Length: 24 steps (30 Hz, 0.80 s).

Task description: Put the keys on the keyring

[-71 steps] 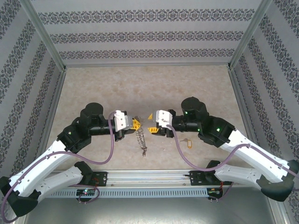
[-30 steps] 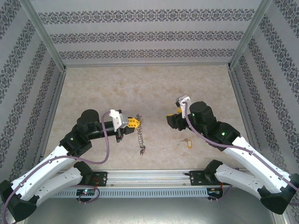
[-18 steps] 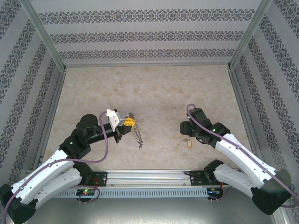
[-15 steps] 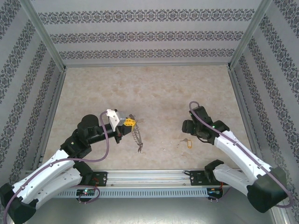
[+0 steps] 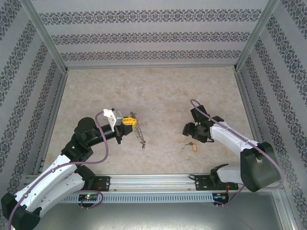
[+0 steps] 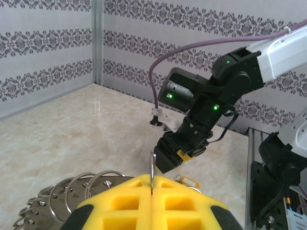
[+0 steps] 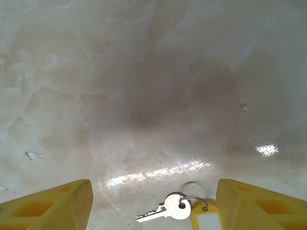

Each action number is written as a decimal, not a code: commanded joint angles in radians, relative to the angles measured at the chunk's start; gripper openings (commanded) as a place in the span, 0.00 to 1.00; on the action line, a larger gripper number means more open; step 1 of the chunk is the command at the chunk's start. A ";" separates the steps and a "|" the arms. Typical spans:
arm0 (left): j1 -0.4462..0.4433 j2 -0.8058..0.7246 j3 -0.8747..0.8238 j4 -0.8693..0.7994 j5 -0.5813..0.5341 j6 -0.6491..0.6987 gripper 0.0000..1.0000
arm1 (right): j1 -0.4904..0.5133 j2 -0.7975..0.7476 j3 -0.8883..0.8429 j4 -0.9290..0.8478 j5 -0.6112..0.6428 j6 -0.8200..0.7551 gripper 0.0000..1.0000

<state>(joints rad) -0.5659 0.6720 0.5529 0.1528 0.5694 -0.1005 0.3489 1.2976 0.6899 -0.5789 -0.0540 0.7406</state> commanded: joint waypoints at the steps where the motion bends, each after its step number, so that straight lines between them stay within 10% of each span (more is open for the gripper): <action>1: 0.034 -0.011 -0.020 0.154 0.059 -0.062 0.00 | -0.003 0.009 -0.018 0.014 -0.015 0.061 0.69; 24: 0.105 0.034 -0.049 0.268 0.123 -0.130 0.00 | 0.251 0.211 0.076 0.130 -0.107 0.245 0.63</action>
<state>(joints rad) -0.4755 0.7147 0.5049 0.3309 0.6743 -0.2150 0.5369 1.4483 0.7136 -0.6453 0.0147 0.9253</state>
